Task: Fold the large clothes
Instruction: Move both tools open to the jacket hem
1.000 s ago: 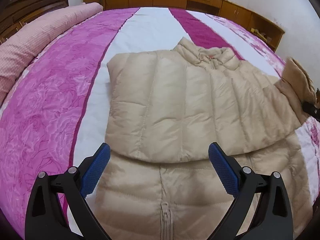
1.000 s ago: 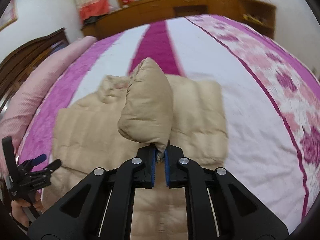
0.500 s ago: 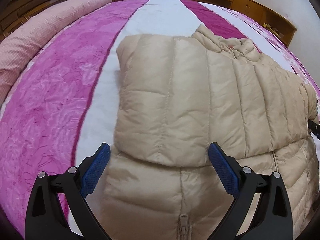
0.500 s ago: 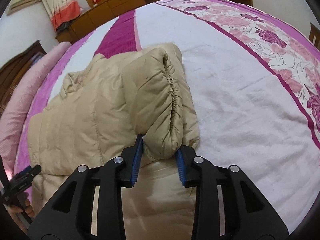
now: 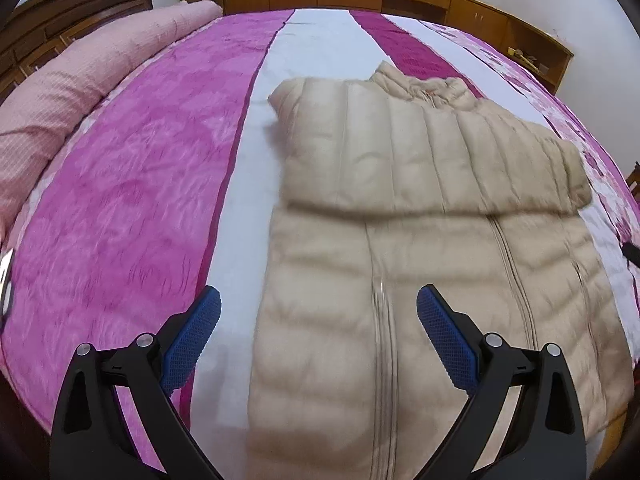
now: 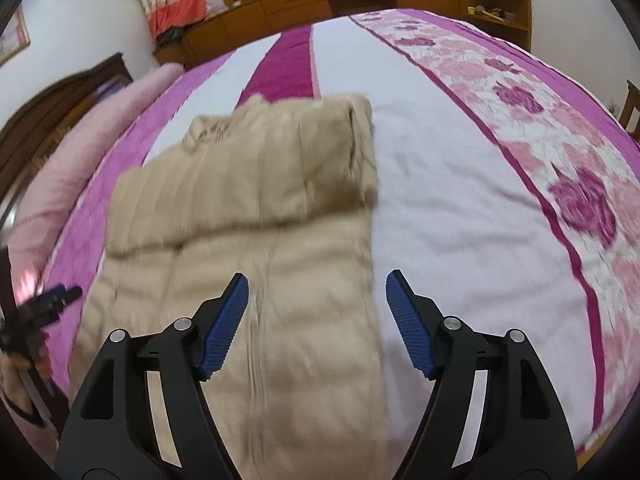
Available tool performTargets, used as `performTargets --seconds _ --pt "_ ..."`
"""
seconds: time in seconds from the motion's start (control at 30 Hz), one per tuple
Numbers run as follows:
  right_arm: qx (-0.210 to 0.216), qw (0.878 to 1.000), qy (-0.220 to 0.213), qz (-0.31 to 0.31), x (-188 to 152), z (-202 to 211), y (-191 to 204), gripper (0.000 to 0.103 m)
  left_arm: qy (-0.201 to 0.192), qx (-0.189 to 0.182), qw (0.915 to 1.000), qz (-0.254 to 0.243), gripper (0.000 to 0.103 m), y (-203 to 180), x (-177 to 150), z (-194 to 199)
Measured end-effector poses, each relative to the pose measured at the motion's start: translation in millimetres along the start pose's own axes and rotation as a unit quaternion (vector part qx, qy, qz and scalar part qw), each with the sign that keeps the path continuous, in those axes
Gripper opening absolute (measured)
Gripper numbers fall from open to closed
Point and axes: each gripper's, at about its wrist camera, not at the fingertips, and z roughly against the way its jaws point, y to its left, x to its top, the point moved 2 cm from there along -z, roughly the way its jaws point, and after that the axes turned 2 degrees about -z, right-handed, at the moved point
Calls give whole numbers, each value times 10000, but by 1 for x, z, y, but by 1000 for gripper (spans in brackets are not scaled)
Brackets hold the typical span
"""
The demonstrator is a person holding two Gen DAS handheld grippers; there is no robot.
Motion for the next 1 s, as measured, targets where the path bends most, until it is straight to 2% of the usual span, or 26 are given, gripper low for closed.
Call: performTargets --seconds 0.3,0.43,0.63,0.83,1.0 --pt "-377 9984 416 99 -68 19 -14 73 299 -108 9993 186 94 8 -54 12" --pt "-615 9963 606 56 -87 16 -21 75 442 64 9988 223 94 9 -72 8" --pt "-534 9962 691 -27 -98 12 -23 76 696 -47 9973 242 94 10 -96 0" --pt "-463 9960 760 -102 -105 10 -24 78 768 -295 9955 464 94 16 -104 -5" --pt "-504 9955 804 -48 -109 3 -24 81 842 -375 9947 460 96 16 -108 -11"
